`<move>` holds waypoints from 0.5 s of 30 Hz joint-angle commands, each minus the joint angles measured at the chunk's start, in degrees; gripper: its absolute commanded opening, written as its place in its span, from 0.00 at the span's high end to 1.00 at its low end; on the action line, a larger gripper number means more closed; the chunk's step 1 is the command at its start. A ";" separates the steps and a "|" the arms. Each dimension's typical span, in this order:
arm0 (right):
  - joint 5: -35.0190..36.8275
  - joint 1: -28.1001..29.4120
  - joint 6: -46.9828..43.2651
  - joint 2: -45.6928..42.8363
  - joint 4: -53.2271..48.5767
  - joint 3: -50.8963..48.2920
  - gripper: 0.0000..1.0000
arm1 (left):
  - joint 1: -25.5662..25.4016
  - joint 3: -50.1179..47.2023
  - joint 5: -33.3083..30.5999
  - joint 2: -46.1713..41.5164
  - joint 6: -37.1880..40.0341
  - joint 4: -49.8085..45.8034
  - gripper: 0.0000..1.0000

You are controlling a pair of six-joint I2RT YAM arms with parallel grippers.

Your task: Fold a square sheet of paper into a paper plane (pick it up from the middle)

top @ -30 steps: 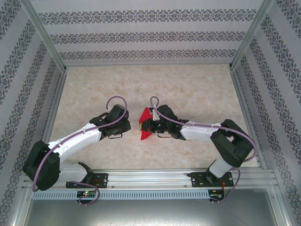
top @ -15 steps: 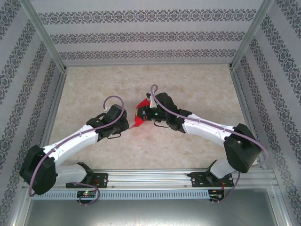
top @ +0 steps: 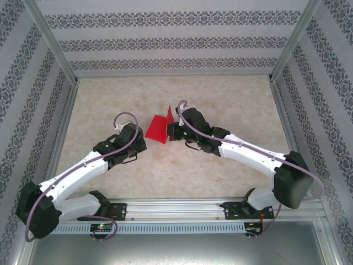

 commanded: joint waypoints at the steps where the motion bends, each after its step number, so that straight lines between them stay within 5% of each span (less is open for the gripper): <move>1: 2.11 1.59 1.41 1.27 -0.95 -2.10 1.00 | 0.22 -1.39 -2.72 -1.72 -1.37 -2.35 0.82; 6: 1.68 4.76 4.98 5.57 0.42 -2.95 1.00 | 0.22 -1.88 -1.99 -1.31 -1.51 -1.64 0.81; 15: -4.77 5.32 7.74 10.30 5.24 -2.73 1.00 | 2.48 -2.58 10.77 6.29 -2.66 5.45 0.81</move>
